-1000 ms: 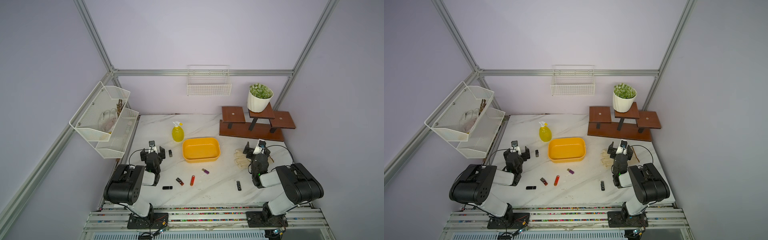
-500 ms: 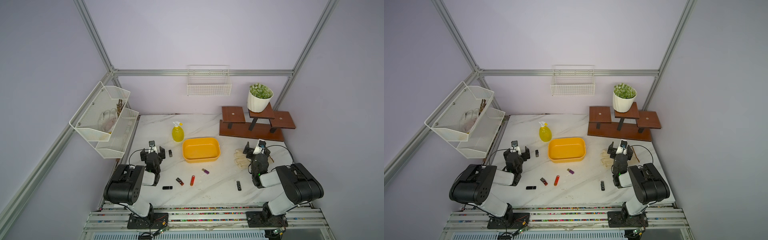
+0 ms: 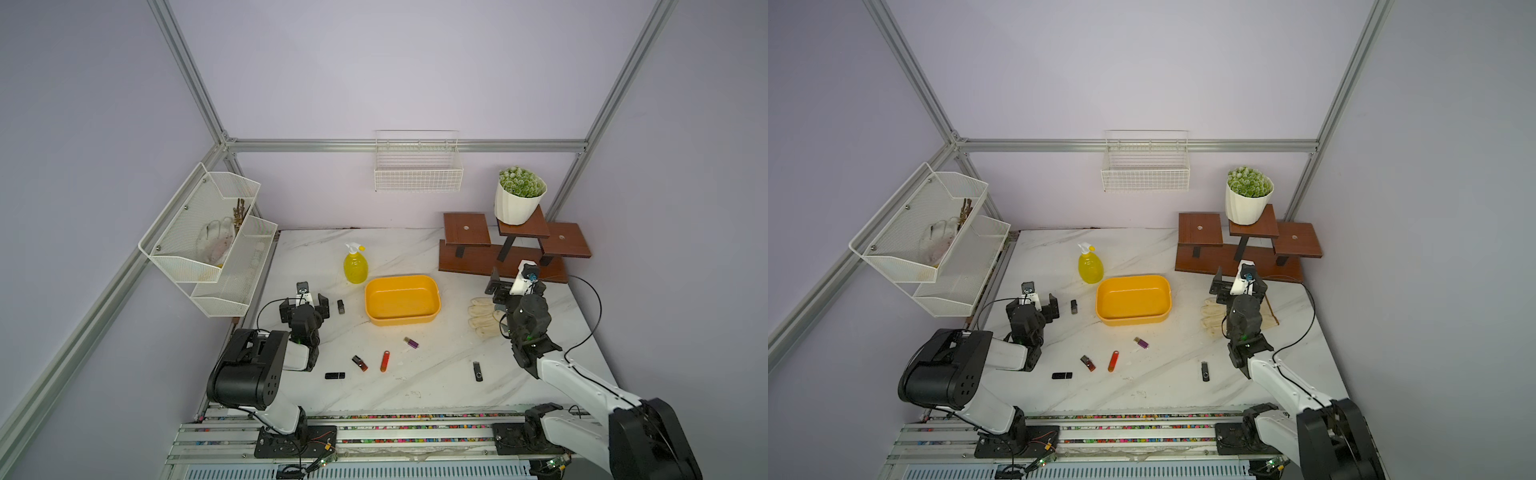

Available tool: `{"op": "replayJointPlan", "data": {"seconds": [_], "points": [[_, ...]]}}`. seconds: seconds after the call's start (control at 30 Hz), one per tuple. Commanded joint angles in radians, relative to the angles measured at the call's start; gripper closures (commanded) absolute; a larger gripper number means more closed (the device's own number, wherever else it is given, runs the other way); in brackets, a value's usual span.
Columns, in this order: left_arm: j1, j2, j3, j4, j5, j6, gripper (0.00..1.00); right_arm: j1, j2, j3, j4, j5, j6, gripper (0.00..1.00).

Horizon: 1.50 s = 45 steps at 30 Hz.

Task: Put the usb flash drive into the storage box
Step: Pick up the USB flash from the center of the board.

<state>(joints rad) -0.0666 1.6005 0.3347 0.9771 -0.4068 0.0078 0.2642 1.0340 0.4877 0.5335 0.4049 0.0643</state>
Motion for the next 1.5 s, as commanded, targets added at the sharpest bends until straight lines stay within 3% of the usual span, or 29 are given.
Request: {"op": "replayJointPlan", "data": {"seconds": [0.0,0.1,0.2,0.37,0.5,0.6,0.77,1.13,1.27,1.47], "points": [[0.011,-0.024,0.038,-0.006,0.034,-0.017,0.00,0.059,-0.076,0.120,-0.521,0.008,0.147,0.00],[0.019,-0.028,0.040,-0.019,0.052,-0.023,0.00,0.084,-0.054,0.241,-0.816,0.018,0.337,0.01],[0.019,-0.028,0.041,-0.020,0.053,-0.023,0.00,0.126,0.006,0.341,-1.060,-0.036,0.430,0.01],[0.019,-0.028,0.040,-0.017,0.052,-0.022,0.00,0.251,0.079,0.421,-1.326,-0.058,0.562,0.01],[0.019,-0.029,0.038,-0.013,0.051,-0.023,0.00,0.286,0.103,0.414,-1.466,-0.111,0.649,0.01],[0.020,-0.028,0.038,-0.012,0.051,-0.022,0.00,0.319,0.075,0.362,-1.494,-0.157,0.694,0.01],[0.020,-0.028,0.038,-0.014,0.051,-0.021,0.00,0.374,0.032,0.244,-1.438,-0.248,0.755,0.11],[0.020,-0.029,0.035,-0.011,0.049,-0.021,0.00,0.404,0.119,0.166,-1.416,-0.313,0.731,0.30],[0.019,-0.028,0.036,-0.011,0.049,-0.022,0.00,0.405,0.171,0.154,-1.368,-0.315,0.723,0.43],[0.020,-0.028,0.036,-0.012,0.049,-0.021,0.00,0.403,0.248,0.154,-1.345,-0.307,0.702,0.47]]}}
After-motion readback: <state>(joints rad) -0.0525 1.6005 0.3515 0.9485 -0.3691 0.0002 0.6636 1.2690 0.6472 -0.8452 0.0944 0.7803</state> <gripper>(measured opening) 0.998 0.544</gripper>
